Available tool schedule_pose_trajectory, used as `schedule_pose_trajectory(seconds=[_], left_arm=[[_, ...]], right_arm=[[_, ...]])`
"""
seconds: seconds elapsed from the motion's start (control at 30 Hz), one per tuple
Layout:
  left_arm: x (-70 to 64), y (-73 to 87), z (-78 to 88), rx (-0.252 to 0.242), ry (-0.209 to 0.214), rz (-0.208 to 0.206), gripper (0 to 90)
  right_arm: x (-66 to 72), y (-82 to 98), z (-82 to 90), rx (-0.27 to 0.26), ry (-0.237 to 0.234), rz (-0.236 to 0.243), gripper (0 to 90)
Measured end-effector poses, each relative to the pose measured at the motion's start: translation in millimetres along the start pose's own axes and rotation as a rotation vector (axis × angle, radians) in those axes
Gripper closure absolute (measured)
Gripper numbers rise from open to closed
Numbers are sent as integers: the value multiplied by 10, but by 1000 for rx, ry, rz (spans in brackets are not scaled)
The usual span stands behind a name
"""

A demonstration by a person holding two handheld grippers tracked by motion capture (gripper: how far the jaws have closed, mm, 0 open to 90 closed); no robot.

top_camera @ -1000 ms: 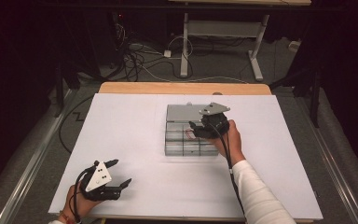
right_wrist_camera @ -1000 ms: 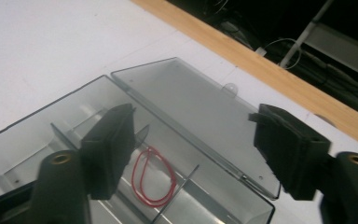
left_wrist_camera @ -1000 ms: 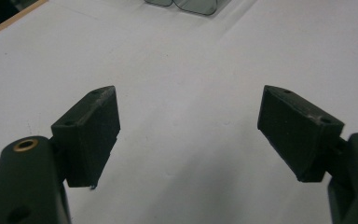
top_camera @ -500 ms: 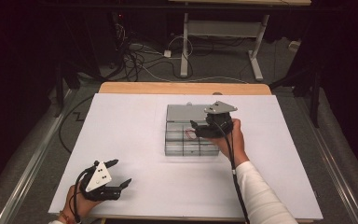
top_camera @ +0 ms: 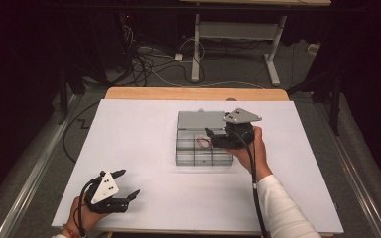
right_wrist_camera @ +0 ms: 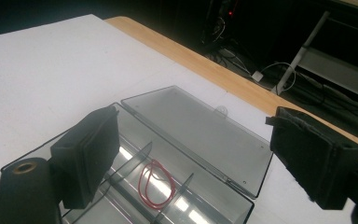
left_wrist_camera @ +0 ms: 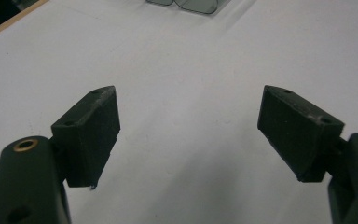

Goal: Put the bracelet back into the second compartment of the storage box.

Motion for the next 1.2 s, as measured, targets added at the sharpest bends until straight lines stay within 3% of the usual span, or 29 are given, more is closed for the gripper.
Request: schedule_pose_trajectory(seconds=[1.2], left_arm=[[-11,5,-11,8,-2,-1,198]], right_arm=[[-156,94,373,-39,-7,48,163]])
Point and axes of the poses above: each handheld gripper's, and its own axes: z roughly backward along the jaws, y roughly out of its underside, x roughly to its left, the point moved 10 cm from there along -z, roughly forward along the jaws, and after that the axes turned 12 degrees about y, right-handed, at the moved point
